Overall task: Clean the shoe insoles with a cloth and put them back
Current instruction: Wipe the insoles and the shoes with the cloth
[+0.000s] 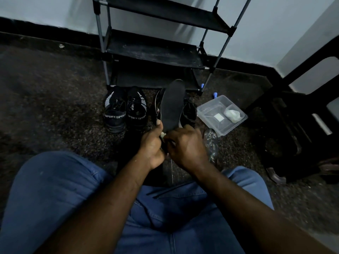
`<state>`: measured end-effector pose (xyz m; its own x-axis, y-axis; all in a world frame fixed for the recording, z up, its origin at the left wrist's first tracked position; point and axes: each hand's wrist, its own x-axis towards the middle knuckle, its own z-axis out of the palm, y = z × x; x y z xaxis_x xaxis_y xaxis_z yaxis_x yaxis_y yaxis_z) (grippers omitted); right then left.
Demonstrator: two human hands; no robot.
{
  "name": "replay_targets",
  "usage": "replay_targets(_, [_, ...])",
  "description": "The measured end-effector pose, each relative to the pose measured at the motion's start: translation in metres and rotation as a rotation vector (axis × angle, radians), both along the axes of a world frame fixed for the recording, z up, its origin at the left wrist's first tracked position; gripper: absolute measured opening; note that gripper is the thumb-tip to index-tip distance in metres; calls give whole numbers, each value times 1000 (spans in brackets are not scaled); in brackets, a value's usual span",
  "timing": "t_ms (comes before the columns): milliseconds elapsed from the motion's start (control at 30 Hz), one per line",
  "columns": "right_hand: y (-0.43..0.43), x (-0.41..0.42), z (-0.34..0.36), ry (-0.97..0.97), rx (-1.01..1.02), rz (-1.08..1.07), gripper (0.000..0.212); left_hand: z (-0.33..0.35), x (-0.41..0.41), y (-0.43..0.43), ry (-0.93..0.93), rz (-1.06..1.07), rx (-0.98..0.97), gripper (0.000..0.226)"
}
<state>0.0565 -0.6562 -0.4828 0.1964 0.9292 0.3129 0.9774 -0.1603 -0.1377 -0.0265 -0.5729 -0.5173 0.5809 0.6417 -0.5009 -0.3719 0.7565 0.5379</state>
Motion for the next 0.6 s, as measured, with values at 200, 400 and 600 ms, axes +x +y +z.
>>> replay_targets(200, [8,22,5,70,67,-212,25,2,4,2,-26,35,0,46])
replay_targets(400, [5,12,1,-35,30,-122,28,3,3,3,-31,35,-5,49])
replay_targets(600, [1,-1,0,-39,16,-15,22,1,-1,2,-9,34,-27,50])
